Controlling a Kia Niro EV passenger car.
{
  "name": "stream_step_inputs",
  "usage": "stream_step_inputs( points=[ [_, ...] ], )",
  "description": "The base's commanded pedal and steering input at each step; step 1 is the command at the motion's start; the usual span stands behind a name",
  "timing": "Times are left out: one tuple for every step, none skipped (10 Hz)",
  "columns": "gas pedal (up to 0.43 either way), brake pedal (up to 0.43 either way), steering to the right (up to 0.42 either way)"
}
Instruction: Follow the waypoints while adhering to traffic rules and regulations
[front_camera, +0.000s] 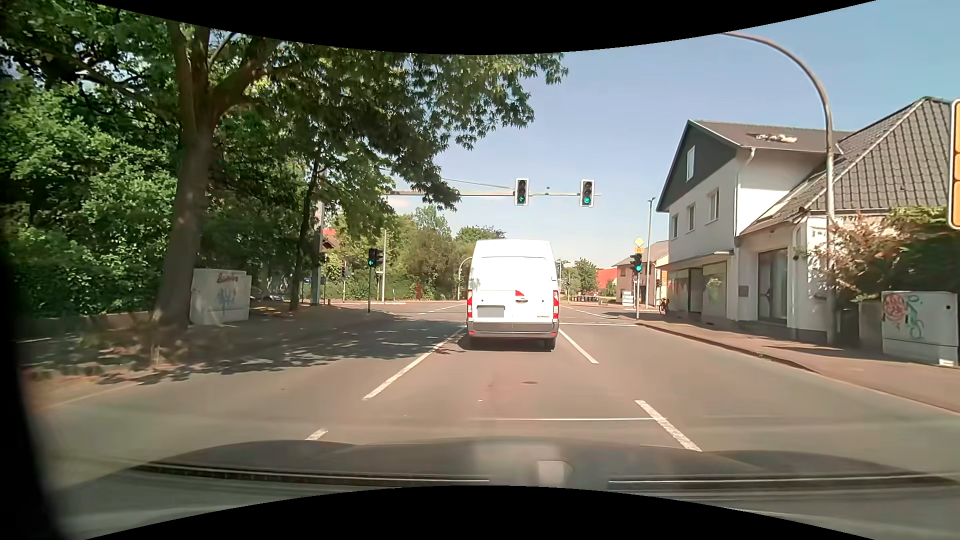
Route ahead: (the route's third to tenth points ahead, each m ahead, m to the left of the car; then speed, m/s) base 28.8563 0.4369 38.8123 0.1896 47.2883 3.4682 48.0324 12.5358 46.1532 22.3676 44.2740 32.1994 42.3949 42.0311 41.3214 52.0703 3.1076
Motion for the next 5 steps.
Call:
stream_step_inputs(
  points=[
    [0.331, 0.006, 0.012],
    [0.331, 0.006, 0.012],
    [0.331, 0.006, 0.011],
    [0.331, 0.006, 0.011],
    [0.331, 0.006, 0.009]
  ],
)
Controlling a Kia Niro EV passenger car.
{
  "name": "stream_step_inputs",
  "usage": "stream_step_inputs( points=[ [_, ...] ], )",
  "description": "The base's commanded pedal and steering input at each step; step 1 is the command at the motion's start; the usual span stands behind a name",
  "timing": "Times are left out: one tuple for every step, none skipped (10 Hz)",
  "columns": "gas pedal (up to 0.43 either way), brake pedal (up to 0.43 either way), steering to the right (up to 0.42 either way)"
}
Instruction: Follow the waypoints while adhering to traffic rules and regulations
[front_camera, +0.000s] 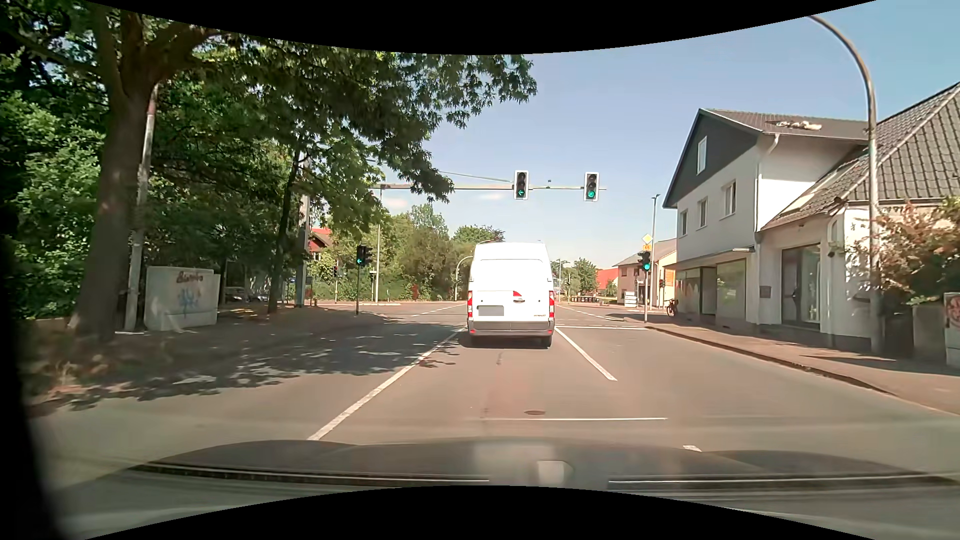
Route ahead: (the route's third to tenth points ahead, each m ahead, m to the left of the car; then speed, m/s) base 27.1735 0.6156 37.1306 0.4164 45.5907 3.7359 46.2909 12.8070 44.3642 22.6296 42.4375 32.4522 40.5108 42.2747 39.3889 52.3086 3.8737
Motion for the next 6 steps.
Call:
stream_step_inputs(
  points=[
    [0.331, 0.006, 0.008],
    [0.331, 0.006, 0.007],
    [0.331, 0.006, 0.008],
    [0.331, 0.006, 0.007],
    [0.331, 0.006, 0.007],
    [0.331, 0.006, 0.007]
  ],
)
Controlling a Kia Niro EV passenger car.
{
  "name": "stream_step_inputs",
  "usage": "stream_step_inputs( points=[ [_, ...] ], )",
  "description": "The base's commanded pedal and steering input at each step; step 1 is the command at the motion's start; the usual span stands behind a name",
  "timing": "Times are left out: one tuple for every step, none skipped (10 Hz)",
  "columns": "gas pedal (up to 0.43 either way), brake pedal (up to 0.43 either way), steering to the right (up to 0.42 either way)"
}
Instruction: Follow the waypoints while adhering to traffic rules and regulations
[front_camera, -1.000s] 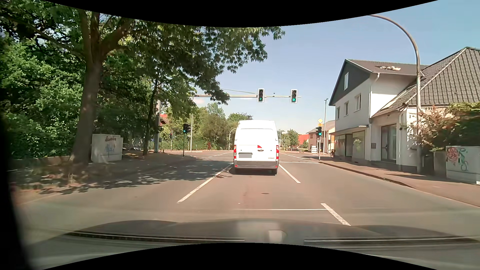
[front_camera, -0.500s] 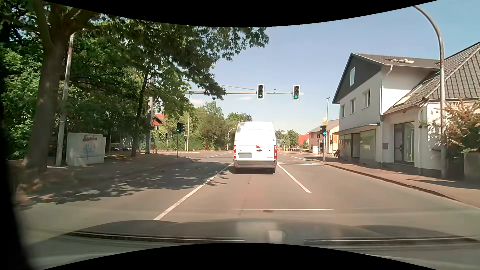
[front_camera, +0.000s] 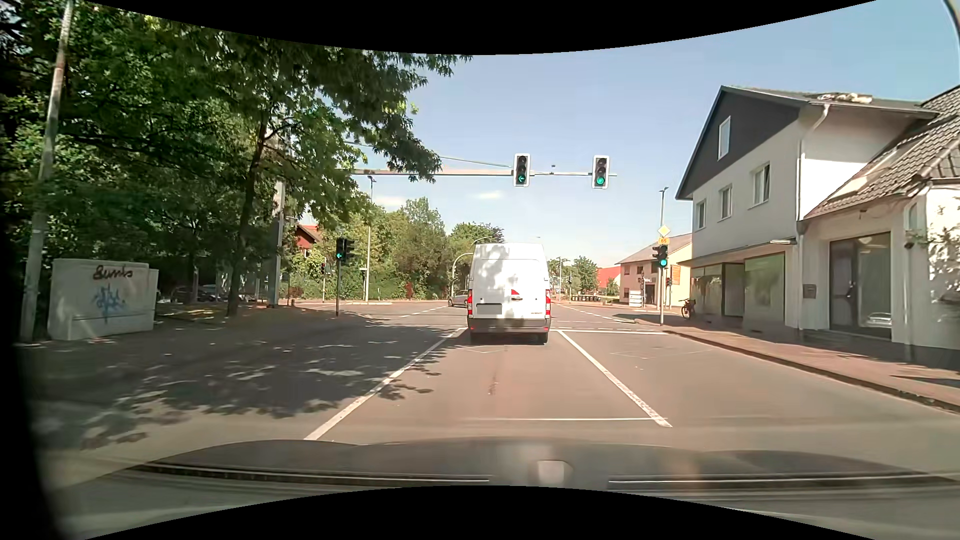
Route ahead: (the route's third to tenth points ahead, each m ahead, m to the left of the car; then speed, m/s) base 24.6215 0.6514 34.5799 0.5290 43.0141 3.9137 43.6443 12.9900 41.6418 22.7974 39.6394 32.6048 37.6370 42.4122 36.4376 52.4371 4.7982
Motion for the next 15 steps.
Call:
stream_step_inputs(
  points=[
    [0.331, 0.006, 0.007],
    [0.331, 0.006, 0.006],
    [0.331, 0.006, 0.006],
    [0.331, 0.006, 0.006],
    [0.331, 0.006, 0.006],
    [0.331, 0.006, 0.006],
    [0.319, 0.006, 0.006],
    [0.319, 0.006, 0.006],
    [0.311, 0.006, 0.006],
    [0.287, 0.006, 0.006],
    [0.248, 0.006, 0.006],
    [0.22, 0.006, 0.005],
    [0.169, 0.006, 0.005],
    [0.157, 0.006, 0.005],
    [0.157, 0.006, 0.005]
  ],
)
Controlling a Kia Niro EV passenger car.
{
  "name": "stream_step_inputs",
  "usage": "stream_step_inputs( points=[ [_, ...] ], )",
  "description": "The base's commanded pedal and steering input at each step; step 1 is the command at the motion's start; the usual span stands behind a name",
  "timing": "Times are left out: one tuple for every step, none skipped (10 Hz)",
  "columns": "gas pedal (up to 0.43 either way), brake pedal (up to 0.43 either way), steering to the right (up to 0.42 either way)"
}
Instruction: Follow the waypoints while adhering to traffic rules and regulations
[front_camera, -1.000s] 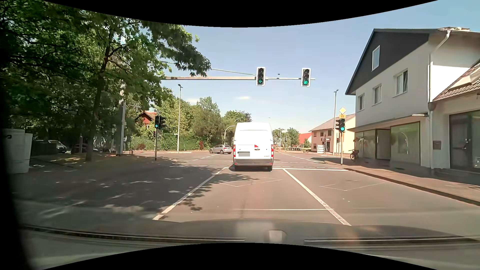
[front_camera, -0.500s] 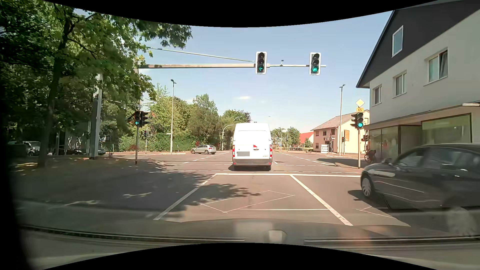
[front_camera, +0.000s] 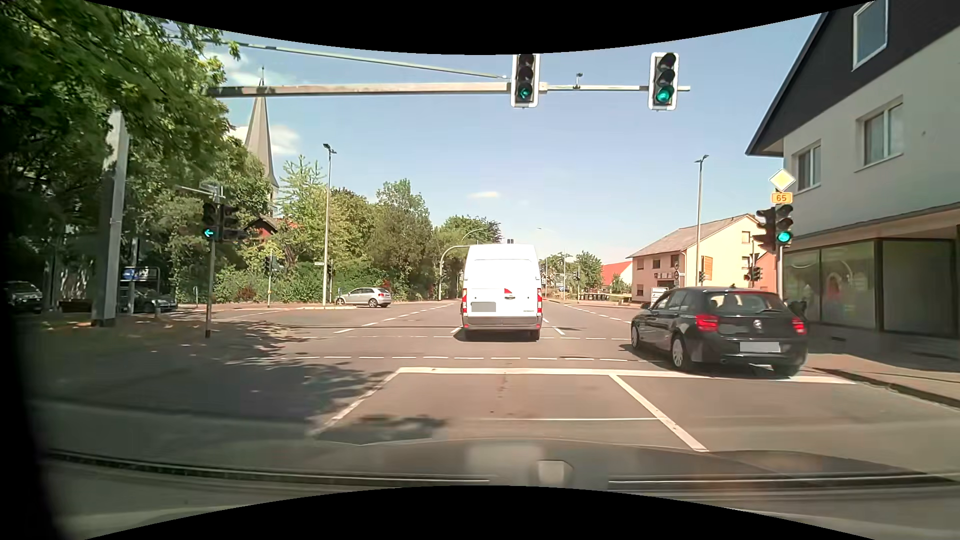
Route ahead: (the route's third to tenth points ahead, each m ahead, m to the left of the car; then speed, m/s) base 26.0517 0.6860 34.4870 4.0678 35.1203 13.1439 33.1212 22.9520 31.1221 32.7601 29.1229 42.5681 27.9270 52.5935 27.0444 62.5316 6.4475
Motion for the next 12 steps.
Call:
stream_step_inputs(
  points=[
    [0.157, 0.006, 0.005],
    [0.157, 0.006, 0.004],
    [0.157, 0.006, 0.004],
    [0.157, 0.006, 0.004],
    [0.157, 0.006, 0.004],
    [0.157, 0.006, 0.003],
    [0.157, 0.006, 0.002],
    [0.157, 0.006, 0.002],
    [0.157, 0.006, 0.002],
    [0.157, 0.006, 0.001],
    [0.157, 0.006, 0.002],
    [0.138, 0.006, 0.001]
  ],
)
